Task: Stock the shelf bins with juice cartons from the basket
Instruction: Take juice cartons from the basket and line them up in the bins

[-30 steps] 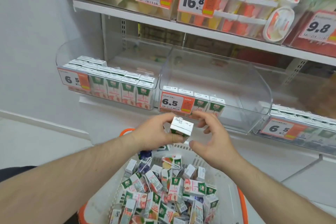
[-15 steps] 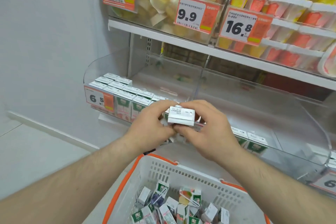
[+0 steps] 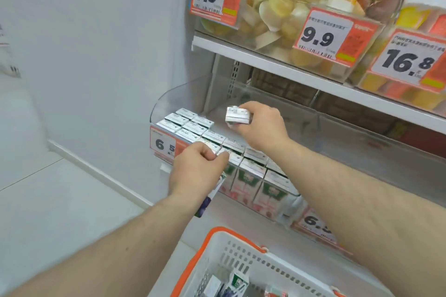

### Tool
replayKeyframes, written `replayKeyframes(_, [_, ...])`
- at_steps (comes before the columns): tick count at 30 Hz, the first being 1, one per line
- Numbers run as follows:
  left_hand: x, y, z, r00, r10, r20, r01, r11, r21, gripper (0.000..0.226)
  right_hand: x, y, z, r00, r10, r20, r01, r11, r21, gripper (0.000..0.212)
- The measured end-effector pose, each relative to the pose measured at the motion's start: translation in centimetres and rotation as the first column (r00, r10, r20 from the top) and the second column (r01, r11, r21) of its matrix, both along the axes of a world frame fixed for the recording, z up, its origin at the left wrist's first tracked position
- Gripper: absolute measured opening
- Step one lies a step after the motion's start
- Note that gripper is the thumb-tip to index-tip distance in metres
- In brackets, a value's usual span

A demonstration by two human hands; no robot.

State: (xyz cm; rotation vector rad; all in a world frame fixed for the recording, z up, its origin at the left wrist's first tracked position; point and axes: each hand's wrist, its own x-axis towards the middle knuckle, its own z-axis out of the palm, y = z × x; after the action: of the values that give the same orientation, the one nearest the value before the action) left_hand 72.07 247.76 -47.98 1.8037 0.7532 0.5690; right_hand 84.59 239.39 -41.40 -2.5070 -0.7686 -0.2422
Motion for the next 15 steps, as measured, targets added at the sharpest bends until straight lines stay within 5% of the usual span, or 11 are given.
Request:
replayKeyframes(3, [0.2, 0.0, -0.2, 1.000, -0.007, -0.012, 0.007, 1.000, -0.001, 0.031, 1.7, 1.9, -0.5, 0.942, -0.117, -0.315, 0.112, 0.993, -0.036, 0.009])
replayKeyframes(6, [0.3, 0.2, -0.3, 1.000, -0.024, -0.015, 0.024, 1.000, 0.017, 0.033, 2.3, 3.3, -1.1, 0.832, -0.072, -0.550, 0.081, 0.997, -0.007, 0.017])
replayKeyframes(15, [0.3, 0.0, -0.1, 0.999, -0.042, -0.007, 0.042, 0.999, -0.030, 0.034, 2.5, 4.1, -1.2, 0.759, -0.097, -0.643, 0.105, 0.994, -0.026, 0.018])
